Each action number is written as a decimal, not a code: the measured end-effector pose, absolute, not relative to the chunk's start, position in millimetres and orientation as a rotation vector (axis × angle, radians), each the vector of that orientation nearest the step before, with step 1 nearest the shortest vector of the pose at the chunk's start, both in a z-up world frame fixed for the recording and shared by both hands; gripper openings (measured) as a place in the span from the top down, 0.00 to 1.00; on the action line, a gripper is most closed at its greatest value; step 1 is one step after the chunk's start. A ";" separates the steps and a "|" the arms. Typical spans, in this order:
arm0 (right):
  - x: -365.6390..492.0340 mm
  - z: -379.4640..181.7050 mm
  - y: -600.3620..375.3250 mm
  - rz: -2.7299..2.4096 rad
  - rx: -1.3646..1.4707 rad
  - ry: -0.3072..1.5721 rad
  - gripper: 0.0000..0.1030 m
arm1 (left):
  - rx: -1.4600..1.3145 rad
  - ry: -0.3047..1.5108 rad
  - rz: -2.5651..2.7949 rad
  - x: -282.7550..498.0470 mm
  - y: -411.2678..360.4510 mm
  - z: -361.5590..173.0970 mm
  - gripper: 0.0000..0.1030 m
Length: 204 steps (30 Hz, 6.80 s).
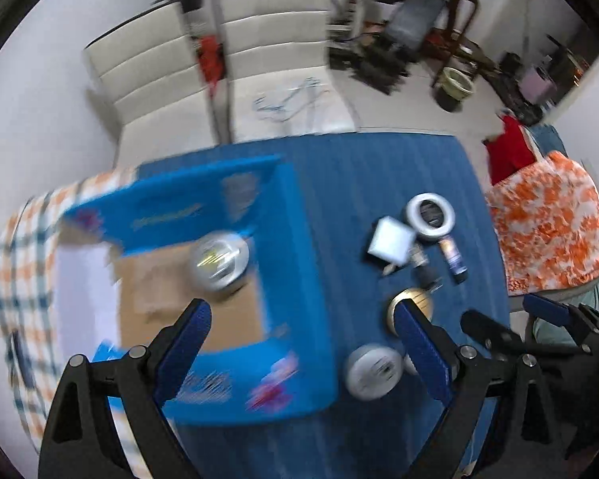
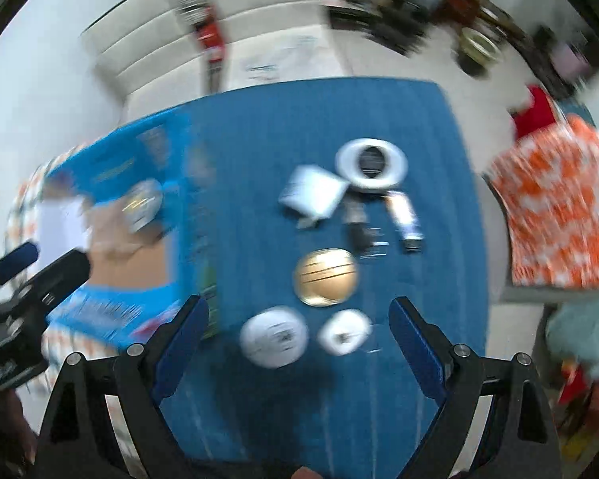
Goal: Organize rigid objects
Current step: 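Grasp the grey charger with the left tool while the right tool grasps the white compact, then lower the charger and white compact into the blue box and open both tools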
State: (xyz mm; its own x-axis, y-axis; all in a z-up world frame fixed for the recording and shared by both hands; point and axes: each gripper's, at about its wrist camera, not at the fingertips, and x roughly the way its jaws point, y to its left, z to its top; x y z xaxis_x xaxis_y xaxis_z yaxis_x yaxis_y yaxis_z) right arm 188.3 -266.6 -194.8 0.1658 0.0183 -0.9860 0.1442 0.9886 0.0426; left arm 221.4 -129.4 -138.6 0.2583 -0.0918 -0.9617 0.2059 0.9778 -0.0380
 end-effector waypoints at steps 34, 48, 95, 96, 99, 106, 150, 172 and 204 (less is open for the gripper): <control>326.5 -380.7 -410.4 -0.153 0.157 1.621 0.29 | 0.314 1.625 -0.291 309.3 -271.8 -317.1 0.15; 311.4 -378.8 -405.7 -0.266 0.143 1.556 0.29 | 0.296 1.569 -0.271 300.5 -273.8 -334.5 0.44; 294.6 -358.2 -408.7 -0.348 0.217 1.516 0.25 | 0.171 1.471 -0.288 300.4 -246.0 -290.0 0.45; 292.7 -355.0 -402.8 -0.348 0.204 1.512 0.25 | 0.169 1.464 -0.288 298.9 -244.1 -286.9 0.45; 283.3 -340.3 -391.9 -0.311 0.227 1.487 0.25 | 0.152 1.438 -0.297 292.9 -234.1 -273.3 0.45; 248.1 -268.0 -352.6 -0.212 0.205 1.365 0.25 | 0.124 1.336 -0.311 268.8 -196.1 -217.4 0.45; 195.4 -230.3 -33.8 0.154 0.135 1.412 0.25 | -0.015 1.306 -0.014 223.4 112.9 -194.2 0.45; 265.6 -336.0 -12.3 0.049 0.085 1.578 0.25 | -0.053 1.528 -0.042 298.8 132.6 -295.4 0.40; 165.1 -223.1 -5.7 0.189 -0.007 1.409 0.12 | -0.017 1.262 0.070 169.0 123.0 -136.6 0.03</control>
State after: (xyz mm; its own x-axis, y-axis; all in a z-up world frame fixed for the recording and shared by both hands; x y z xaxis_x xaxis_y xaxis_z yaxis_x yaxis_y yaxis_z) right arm 165.1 -5.7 -223.1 0.1488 0.1276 -0.9806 -0.1360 0.9849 0.1075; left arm 169.0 123.0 -136.6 0.3020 0.0433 -0.9523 -0.0620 0.9977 0.0257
